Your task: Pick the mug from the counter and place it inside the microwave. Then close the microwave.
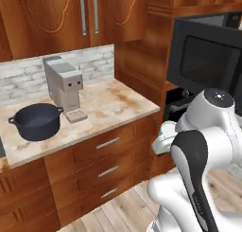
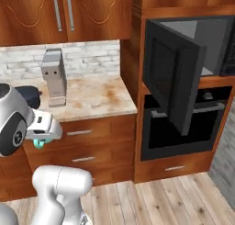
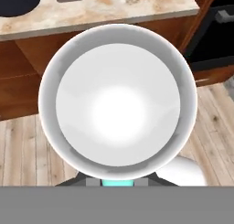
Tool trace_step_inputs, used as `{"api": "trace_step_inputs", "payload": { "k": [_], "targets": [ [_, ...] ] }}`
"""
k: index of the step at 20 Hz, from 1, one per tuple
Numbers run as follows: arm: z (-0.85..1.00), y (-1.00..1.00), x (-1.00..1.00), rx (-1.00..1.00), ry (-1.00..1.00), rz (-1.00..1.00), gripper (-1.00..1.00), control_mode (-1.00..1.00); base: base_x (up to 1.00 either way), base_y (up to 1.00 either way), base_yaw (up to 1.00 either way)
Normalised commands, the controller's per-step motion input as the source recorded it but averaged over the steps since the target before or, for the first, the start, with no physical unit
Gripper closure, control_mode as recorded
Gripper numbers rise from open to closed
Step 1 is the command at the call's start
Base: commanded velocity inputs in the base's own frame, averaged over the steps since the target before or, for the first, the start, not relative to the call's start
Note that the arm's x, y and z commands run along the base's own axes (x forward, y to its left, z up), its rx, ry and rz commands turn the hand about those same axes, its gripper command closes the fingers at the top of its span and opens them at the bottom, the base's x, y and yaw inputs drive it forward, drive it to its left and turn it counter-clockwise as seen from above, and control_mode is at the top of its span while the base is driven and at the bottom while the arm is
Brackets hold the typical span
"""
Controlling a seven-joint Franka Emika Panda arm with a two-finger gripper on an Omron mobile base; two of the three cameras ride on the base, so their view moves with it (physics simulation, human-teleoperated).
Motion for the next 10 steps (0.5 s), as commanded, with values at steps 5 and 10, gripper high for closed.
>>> {"api": "trace_step_inputs", "payload": {
  "k": [5,10],
  "targets": [
    [0.0,0.0,0.0,0.0,0.0,0.0,1.0,1.0,-0.32,0.05,-0.93],
    [0.0,0.0,0.0,0.0,0.0,0.0,1.0,1.0,-0.26,0.02,-0.93]
  ]
}}
